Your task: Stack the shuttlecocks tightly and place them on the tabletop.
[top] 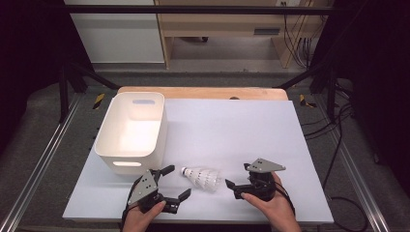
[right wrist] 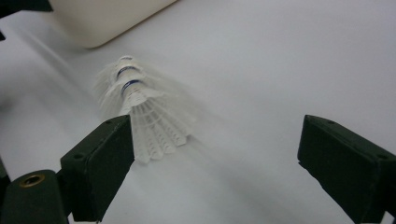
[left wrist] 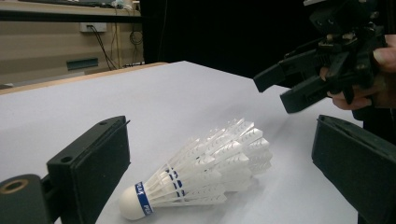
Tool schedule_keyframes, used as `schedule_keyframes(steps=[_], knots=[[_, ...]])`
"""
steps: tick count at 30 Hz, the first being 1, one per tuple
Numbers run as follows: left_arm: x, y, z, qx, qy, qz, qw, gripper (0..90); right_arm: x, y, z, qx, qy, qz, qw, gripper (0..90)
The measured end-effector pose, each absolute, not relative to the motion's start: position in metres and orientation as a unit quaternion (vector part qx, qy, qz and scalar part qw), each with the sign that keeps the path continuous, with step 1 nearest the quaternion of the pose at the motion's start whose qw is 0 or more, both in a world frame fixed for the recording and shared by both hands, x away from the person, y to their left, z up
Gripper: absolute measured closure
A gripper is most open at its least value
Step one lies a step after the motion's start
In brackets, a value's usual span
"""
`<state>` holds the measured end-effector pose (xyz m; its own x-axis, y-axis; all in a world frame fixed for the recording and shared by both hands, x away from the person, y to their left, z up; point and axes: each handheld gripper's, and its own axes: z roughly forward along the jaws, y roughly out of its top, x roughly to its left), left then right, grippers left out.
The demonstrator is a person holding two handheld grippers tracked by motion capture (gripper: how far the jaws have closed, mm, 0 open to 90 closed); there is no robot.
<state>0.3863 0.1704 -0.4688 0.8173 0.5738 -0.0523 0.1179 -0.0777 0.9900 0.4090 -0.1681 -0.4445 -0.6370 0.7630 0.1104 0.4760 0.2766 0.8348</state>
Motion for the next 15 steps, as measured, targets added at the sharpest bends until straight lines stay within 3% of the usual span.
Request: schedule_keyframes(steps=[15], knots=[[0.389, 0.171, -0.470, 0.712, 0.251, 0.185, 0.629, 4.2, 0.420, -0.212, -0.436, 0.417, 0.716, 0.505, 0.242, 8.9]])
